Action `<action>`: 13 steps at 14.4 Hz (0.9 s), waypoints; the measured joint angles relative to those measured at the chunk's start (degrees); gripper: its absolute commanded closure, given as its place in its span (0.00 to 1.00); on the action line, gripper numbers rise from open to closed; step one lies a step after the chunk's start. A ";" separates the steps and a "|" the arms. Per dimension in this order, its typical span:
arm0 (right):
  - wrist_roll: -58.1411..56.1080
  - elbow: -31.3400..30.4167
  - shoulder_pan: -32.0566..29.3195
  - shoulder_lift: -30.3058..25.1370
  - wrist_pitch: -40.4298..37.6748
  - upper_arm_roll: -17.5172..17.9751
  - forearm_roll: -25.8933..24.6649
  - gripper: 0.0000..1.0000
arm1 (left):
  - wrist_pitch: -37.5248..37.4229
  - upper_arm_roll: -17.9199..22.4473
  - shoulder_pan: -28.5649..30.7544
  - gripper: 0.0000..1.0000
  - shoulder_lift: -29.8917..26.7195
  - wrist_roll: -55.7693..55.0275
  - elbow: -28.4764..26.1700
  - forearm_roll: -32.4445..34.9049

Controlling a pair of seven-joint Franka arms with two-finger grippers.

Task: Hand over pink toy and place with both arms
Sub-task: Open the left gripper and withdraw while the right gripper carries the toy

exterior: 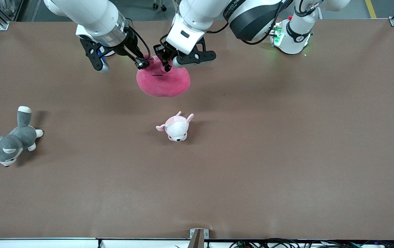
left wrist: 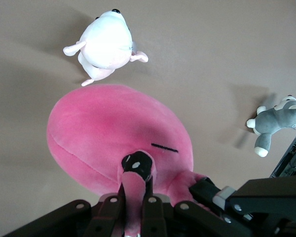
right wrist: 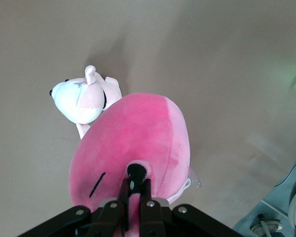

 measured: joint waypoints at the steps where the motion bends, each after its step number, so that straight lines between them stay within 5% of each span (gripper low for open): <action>1: 0.00 0.01 -0.05 -0.06 0.02 -0.20 0.02 1.00 | 0.00 0.00 0.00 0.80 0.00 0.00 0.00 0.00; 3: -0.05 0.01 -0.45 -0.16 0.06 -0.44 0.04 1.00 | 0.01 0.00 0.01 0.11 0.00 0.00 0.03 0.00; 4: -0.34 0.01 -0.80 -0.18 0.06 -0.56 0.04 1.00 | 0.05 0.01 0.02 0.01 0.00 0.00 0.11 0.00; 9: -10.25 -0.65 -7.32 -0.16 -0.60 -1.06 0.02 1.00 | -1.27 0.09 0.53 0.00 -1.40 0.00 1.36 3.41; 13: -25.60 -4.82 -17.37 0.09 -0.14 -1.49 0.00 0.99 | -9.22 0.85 4.60 0.00 -5.29 0.77 1.56 9.44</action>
